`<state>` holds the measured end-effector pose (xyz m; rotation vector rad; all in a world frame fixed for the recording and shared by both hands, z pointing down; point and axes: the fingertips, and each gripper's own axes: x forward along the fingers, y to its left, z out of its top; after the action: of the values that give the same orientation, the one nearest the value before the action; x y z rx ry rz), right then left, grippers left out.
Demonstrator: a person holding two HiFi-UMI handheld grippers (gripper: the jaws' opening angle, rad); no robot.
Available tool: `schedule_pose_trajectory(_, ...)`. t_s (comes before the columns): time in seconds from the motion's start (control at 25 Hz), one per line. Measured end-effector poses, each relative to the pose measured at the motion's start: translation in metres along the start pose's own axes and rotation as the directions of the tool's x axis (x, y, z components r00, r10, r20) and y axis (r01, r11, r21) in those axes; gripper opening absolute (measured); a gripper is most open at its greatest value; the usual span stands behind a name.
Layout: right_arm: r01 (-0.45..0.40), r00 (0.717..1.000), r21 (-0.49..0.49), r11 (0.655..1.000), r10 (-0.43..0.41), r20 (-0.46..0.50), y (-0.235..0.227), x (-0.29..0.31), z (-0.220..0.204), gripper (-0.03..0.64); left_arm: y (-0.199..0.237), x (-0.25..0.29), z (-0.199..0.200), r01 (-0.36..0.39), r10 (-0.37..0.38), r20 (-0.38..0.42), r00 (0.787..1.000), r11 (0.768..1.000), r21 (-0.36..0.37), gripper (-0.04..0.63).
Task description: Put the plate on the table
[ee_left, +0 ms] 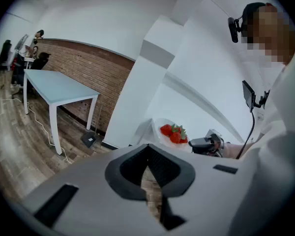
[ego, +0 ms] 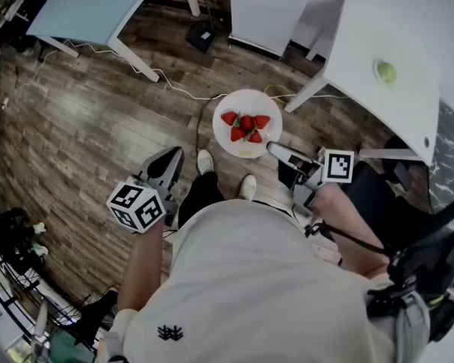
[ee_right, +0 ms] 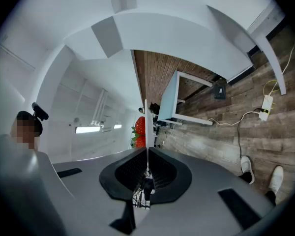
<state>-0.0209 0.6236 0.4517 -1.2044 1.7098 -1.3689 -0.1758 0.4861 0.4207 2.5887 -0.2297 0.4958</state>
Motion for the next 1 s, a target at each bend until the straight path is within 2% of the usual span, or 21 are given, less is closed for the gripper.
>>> schedule_pose_trajectory(0.16, -0.015, 1.000, 0.017, 1.000, 0.015, -0.018, 0.008, 0.018, -0.011, 0.017, 0.002, -0.015, -0.002, -0.003, 0.003, -0.005, 1.000, 1.000, 0.016, 0.002)
schedule_pose_trajectory(0.28, -0.028, 0.999, -0.016, 0.999, 0.027, -0.045, 0.010, 0.026, -0.011, 0.017, 0.001, -0.023, -0.004, -0.013, 0.013, -0.005, 1.000, 1.000, 0.017, 0.002)
schedule_pose_trajectory(0.48, -0.005, 0.996, -0.021, 1.000, 0.003, -0.084, 0.024, 0.085, -0.014, 0.017, 0.047, -0.044, 0.014, -0.018, 0.017, 0.018, 1.000, 1.000, 0.012, 0.002)
schedule_pose_trajectory(0.64, 0.010, 0.995, -0.021, 1.000, -0.012, -0.096, 0.025, 0.109, -0.007, 0.017, 0.061, -0.042, 0.026, 0.000, -0.001, 0.028, 1.000, 1.000, 0.023, 0.002)
schedule_pose_trajectory(1.0, 0.027, 0.995, -0.024, 0.999, -0.029, -0.095, 0.023, 0.178, 0.012, 0.017, 0.112, -0.035, 0.049, 0.014, -0.011, -0.027, 1.000, 0.995, 0.103, 0.002)
